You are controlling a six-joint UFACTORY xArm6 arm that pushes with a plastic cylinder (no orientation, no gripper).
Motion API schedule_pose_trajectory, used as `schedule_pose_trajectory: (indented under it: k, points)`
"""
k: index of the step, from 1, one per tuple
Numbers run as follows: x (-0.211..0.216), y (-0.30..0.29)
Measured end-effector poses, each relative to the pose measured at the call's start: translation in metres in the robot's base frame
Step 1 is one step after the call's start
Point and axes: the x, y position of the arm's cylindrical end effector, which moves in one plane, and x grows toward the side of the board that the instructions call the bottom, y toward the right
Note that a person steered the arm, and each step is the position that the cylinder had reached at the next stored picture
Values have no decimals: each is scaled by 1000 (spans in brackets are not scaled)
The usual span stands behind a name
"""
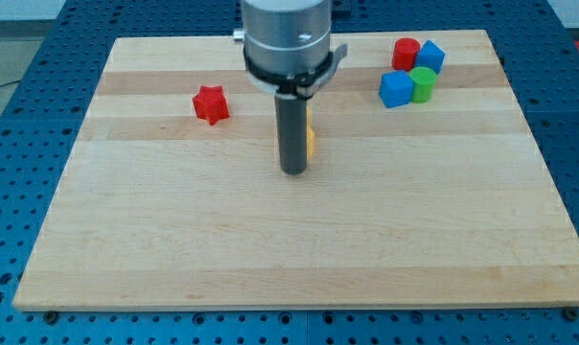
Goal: Move the yellow blocks into the blue cube
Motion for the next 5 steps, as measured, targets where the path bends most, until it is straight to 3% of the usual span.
schedule_pose_trajectory:
  k: [3,4,5]
  points:
    - [-134,18]
    - [-137,78]
    - [-131,83]
